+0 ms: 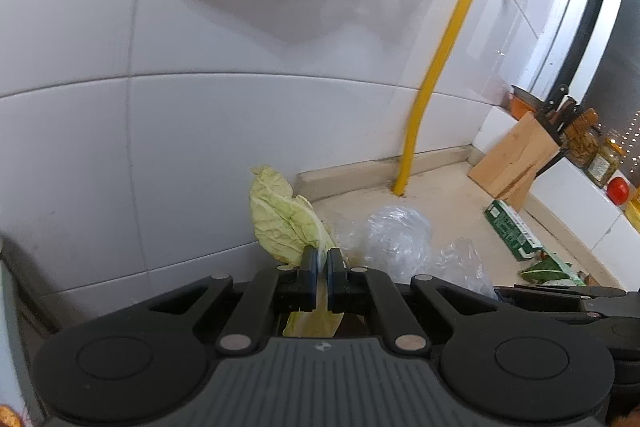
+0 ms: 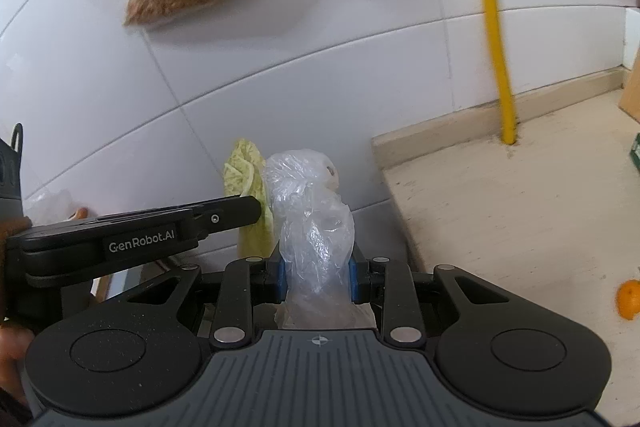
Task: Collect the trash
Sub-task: 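Lift the plastic bag and cabbage leaf with both tools toward the bin, then lower both tools into the black bin and open them to drop bag and leaf, then raise both open tools from the bin back over the counter scraps, then close the left tool on an orange peel while the right closes on another peel, then carry both orange peels with both tools down over the black bin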
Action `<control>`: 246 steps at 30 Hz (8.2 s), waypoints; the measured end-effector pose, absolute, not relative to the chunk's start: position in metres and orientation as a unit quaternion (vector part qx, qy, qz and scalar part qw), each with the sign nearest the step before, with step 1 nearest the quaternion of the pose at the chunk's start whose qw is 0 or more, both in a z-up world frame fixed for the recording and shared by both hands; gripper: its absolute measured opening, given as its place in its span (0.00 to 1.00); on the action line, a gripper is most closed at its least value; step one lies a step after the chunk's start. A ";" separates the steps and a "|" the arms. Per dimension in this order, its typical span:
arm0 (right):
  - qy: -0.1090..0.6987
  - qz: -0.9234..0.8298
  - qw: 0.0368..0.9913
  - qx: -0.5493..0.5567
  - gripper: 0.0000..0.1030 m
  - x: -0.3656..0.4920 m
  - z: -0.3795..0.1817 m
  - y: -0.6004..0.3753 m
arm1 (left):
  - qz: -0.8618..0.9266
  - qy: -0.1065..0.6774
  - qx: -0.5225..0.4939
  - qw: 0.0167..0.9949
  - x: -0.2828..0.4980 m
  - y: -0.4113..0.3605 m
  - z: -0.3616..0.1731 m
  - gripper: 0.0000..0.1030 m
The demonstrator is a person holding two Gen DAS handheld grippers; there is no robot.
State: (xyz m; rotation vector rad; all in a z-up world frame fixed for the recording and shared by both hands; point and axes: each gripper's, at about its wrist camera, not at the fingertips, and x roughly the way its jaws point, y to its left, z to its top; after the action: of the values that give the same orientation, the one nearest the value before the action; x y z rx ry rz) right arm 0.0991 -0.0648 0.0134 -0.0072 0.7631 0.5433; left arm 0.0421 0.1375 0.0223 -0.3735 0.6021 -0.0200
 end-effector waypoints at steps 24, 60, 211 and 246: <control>0.411 0.285 0.865 -0.035 0.33 0.109 -0.025 -0.012 | 0.038 0.350 -0.192 0.916 0.042 0.168 -0.023 0.01; 0.541 0.224 0.810 -0.040 0.53 0.181 -0.166 0.011 | 0.080 0.429 -0.194 0.879 0.080 0.183 -0.093 0.01; 0.413 -0.006 0.910 -0.010 0.21 0.141 -0.053 -0.304 | -0.239 0.371 0.022 0.897 0.184 -0.126 -0.054 0.09; 0.366 0.082 0.927 0.020 0.17 0.122 -0.009 -0.232 | -0.168 0.317 -0.055 0.932 0.129 -0.023 -0.002 0.08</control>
State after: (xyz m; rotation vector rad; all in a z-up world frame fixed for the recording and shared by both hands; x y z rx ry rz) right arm 0.1222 -0.2325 -0.0092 0.0408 0.7512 0.1689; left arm 0.1289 -0.0227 -0.0024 -0.1126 0.6489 -0.3438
